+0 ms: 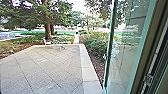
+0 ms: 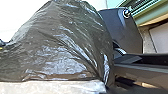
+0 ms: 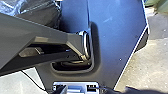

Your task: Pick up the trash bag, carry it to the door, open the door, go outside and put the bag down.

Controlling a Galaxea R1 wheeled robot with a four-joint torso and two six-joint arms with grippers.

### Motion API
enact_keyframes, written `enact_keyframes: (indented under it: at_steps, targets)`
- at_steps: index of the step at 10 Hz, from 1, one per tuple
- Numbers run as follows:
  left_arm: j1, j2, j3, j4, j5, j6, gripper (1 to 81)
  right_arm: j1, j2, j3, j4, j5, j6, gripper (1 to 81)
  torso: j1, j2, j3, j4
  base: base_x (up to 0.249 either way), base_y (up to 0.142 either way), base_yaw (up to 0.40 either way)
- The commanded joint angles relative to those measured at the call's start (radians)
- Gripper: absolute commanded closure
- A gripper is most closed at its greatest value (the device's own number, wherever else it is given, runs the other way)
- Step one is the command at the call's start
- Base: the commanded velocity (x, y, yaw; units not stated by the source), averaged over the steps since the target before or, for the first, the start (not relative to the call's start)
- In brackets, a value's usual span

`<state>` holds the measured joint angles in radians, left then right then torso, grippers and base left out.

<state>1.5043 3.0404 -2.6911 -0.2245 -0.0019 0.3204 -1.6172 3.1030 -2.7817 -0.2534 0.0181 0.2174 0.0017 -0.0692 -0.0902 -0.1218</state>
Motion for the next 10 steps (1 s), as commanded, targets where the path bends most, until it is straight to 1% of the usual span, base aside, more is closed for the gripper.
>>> enact_keyframes:
  at_steps: [1,10]
  targets:
    - [-0.048,0.002,0.002,-0.003,0.059,0.008,81.1,0.035,0.009,0.008,-0.007,-0.056,-0.004,1.0,0.0,0.0,0.0,0.0,0.102,0.0,0.0]
    - [-0.045,0.002,0.003,-0.004,0.057,0.008,81.1,0.035,0.009,0.008,-0.007,-0.056,-0.004,1.0,-0.002,-0.002,0.001,0.0,0.1,0.0,0.0]
